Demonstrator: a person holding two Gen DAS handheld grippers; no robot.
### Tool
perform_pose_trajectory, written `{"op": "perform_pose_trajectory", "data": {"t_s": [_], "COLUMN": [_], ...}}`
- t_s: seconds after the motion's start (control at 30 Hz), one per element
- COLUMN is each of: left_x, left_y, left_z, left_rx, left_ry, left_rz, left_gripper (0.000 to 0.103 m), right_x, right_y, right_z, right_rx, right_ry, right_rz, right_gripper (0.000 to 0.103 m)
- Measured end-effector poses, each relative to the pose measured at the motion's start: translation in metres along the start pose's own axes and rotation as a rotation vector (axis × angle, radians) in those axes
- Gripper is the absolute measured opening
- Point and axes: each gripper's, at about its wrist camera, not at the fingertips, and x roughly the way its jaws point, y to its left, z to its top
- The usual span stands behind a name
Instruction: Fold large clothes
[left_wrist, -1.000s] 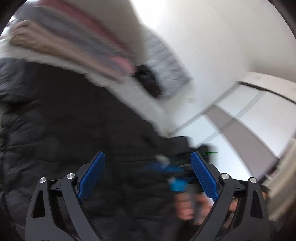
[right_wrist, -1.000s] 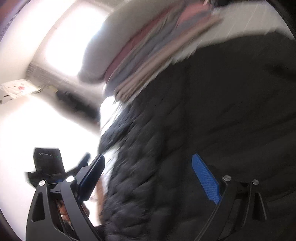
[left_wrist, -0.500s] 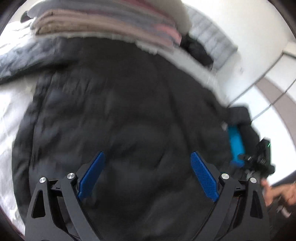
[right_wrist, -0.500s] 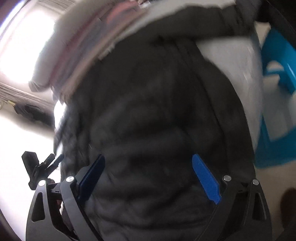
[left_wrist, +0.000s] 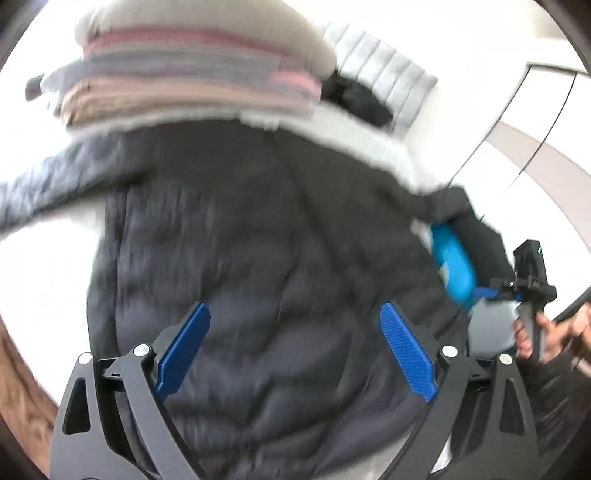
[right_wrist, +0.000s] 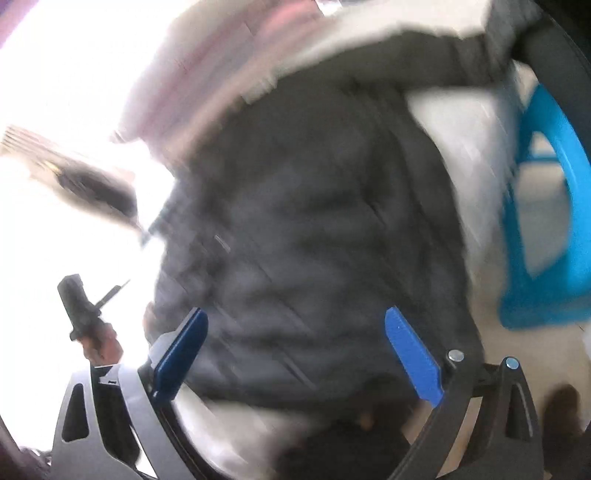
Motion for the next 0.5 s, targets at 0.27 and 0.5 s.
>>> {"op": "perform_pose_trajectory", "data": {"t_s": [0.27,0.5], "left_x": [0.075,0.167], "left_y": [0.065,0.121], "left_z": [0.123,0.158], "left_rx": [-0.218,-0.285], "left_ry": [-0.033,0.092], "left_rz": [-0.043,-0.024], "left_gripper": [0.09,0.09], "right_x": [0.109,0.188], "right_y": [0.059,0.076], "right_z": [0.102,0.125], "right_rx": [0.019,0.058], "right_ry": [0.03,0.082], "right_rz": [0.275,0.382], "right_gripper": [0.096,0.096]}}
